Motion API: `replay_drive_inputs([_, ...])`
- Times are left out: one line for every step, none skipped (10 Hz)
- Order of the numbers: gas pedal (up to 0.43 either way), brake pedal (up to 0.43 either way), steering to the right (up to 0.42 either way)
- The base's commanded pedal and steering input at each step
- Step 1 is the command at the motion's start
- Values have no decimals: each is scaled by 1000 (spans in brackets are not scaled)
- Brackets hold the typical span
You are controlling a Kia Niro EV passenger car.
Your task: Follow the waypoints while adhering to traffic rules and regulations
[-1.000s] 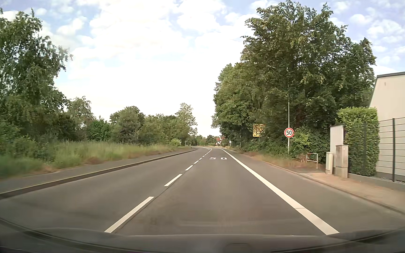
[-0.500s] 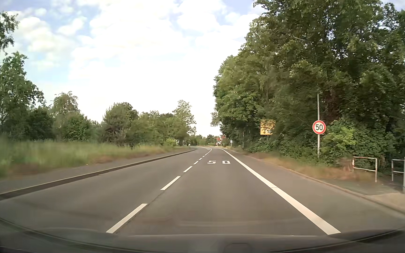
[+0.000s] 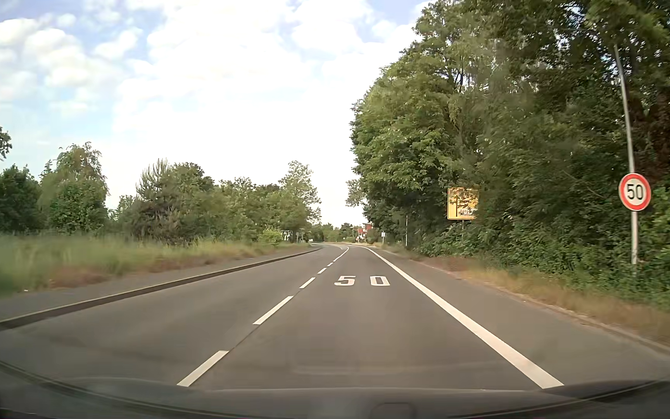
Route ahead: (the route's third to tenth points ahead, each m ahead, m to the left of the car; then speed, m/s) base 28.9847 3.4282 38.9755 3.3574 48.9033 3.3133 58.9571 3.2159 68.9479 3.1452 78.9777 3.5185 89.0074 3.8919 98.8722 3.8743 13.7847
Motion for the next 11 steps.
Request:
replay_drive_inputs([47, 30, 4])
replay_drive_inputs([47, 24, 3])
replay_drive_inputs([47, 30, 3])
replay_drive_inputs([47, 30, 3])
replay_drive_inputs([47, 30, 4])
replay_drive_inputs([47, 30, 3])
replay_drive_inputs([47, 30, 3])
replay_drive_inputs([47, 30, 3])
replay_drive_inputs([47, 30, 4])
replay_drive_inputs([47, 30, 4])
replay_drive_inputs([47, 30, 4])
